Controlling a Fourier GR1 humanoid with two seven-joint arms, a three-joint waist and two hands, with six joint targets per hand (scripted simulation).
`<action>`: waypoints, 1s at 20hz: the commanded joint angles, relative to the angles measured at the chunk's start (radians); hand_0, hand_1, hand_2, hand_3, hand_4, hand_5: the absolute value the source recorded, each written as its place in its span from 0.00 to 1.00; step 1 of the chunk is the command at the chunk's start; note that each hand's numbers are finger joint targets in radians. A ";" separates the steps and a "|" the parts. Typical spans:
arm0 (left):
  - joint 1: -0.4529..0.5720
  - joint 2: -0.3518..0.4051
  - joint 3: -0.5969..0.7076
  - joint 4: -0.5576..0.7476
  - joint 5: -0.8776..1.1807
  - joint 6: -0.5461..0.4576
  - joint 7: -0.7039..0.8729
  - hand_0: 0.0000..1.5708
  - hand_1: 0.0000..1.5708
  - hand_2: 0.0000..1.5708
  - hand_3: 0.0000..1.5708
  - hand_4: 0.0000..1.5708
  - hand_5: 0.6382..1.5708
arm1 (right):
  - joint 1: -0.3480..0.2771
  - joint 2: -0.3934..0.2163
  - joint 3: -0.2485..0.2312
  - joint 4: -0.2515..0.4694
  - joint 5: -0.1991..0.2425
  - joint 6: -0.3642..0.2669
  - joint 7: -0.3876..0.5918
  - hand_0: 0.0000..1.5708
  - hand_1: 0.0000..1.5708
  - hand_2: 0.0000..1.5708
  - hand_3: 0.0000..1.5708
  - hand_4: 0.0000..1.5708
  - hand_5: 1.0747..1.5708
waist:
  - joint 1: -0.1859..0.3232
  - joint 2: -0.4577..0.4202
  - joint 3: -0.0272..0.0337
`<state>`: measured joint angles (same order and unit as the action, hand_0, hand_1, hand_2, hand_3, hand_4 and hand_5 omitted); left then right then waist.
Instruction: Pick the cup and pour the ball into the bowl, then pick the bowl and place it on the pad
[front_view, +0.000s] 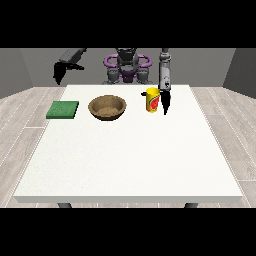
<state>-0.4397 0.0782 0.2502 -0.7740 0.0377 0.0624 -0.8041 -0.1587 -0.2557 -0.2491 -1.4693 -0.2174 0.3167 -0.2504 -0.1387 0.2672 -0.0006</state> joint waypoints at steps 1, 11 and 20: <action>-0.071 0.000 0.001 0.092 -0.008 0.023 -0.049 0.00 0.00 0.00 0.00 0.00 0.95 | -0.043 0.011 0.002 0.065 0.033 -0.024 -0.038 0.00 0.00 0.00 0.00 0.00 1.00 | 0.021 0.030 0.0002; -0.008 -0.047 -0.036 0.189 -0.150 0.340 -0.201 0.83 0.83 1.00 1.00 0.91 0.66 | 0.012 -0.004 0.022 0.014 0.045 0.015 -0.051 0.00 0.00 0.00 0.00 0.00 1.00 | -0.078 0.025 -0.0002; -0.046 0.041 -0.149 0.136 -0.270 0.333 0.081 0.85 0.85 1.00 1.00 0.98 0.71 | -0.010 -0.058 -0.050 0.174 -0.004 0.030 0.037 0.00 0.00 0.00 0.00 0.00 1.00 | 0.032 -0.197 0.0021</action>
<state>-0.4793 0.0851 0.1731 -0.6331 -0.1559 0.3859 -0.8576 -0.1807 -0.3159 -0.2938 -1.3667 -0.2260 0.3558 -0.2467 -0.1590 0.1868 0.0073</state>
